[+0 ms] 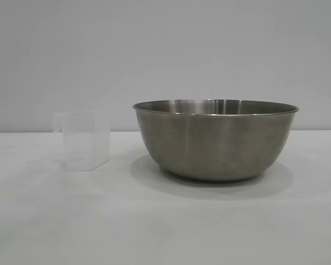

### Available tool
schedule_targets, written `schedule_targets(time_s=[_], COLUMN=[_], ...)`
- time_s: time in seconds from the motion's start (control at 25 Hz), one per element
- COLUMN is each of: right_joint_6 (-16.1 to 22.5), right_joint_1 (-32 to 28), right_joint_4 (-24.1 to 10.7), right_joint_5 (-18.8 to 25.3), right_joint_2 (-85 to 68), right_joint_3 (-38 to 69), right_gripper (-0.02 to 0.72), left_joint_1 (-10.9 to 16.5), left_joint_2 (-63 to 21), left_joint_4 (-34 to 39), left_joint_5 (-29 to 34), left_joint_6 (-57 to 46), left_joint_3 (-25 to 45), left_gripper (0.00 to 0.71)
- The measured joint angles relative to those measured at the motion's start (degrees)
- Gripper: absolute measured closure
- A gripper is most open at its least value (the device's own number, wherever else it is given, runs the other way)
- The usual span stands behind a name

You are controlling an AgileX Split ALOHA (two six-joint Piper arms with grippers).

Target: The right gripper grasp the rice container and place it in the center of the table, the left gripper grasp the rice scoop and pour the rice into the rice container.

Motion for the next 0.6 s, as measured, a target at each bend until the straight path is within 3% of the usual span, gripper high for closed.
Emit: schedule_targets(time_s=[0.12,0.4,0.6], right_joint_6=[0.09,0.09,0.09], right_joint_1=[0.0,0.0,0.0], right_joint_4=[0.0,0.0,0.0], right_joint_5=[0.0,0.0,0.0], right_joint_2=[0.0,0.0,0.0], right_joint_3=[0.0,0.0,0.0], right_gripper=[0.375,0.375,0.375], left_joint_1=[-0.12,-5.96,-6.32], left_joint_2=[-9.25,-21.91,-29.82], left_joint_4=[-2.03,-26.25,-29.78], left_joint_5=[12.59,33.38,46.1], left_joint_6=[0.81,26.69,29.48], left_joint_3=[0.02,0.02,0.02], left_gripper=[0.472,0.472,0.472])
